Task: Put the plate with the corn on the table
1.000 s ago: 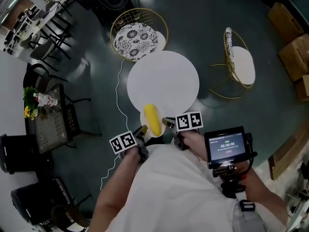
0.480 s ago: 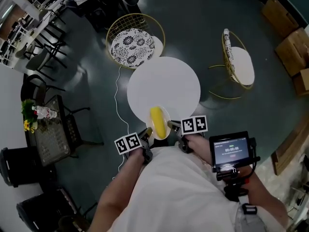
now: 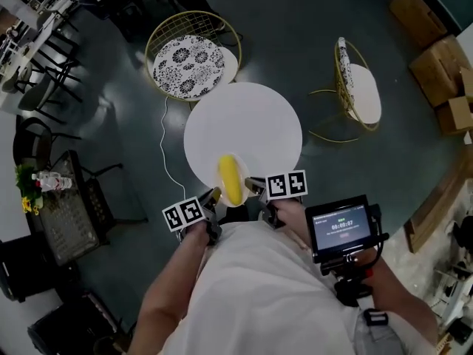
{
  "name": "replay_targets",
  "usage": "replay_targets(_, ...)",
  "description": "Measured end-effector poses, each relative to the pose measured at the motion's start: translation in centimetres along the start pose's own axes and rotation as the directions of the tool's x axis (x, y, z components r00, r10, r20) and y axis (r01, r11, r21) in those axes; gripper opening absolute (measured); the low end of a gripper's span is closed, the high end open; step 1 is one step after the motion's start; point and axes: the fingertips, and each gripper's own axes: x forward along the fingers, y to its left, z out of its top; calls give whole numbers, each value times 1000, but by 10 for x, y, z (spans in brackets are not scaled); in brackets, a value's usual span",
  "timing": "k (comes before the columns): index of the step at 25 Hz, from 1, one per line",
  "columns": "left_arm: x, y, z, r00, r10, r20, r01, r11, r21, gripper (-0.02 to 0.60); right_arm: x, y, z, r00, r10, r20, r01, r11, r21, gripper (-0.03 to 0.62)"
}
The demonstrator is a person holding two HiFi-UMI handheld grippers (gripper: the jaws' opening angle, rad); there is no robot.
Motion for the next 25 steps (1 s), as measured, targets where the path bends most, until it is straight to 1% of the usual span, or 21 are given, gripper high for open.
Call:
replay_targets(5,13,11,19,1000,-5,-8,5,1000,-20,41,20,-5,19,999,-28,-36,27,1000,-9,41)
replay_targets(8,27,32,47,1000,9,-22,-9,999,-33,41,51,-11,40,997,-38,-65,39,999,4,41)
replay_targets(10,34,40,63,1000,15,-27,-16,999,-28,41,65,-13,51,996,-41,-75,42,999,8,41)
replay_targets(19,37,40,54,999,14,-43,-15,999,-32,41,61,-17,47,994,-63,-93,63,998,-4,41)
replay_targets(22,38,43,59,999,21,-49,-22,999,-28,41,66,-16,49,993,-66,-98,65,998,-11,41)
replay_targets(25,45,56,70,998,32,-62,-33,999,-31,41,82,-20,57,991,-77,-106,76,997,-18,41)
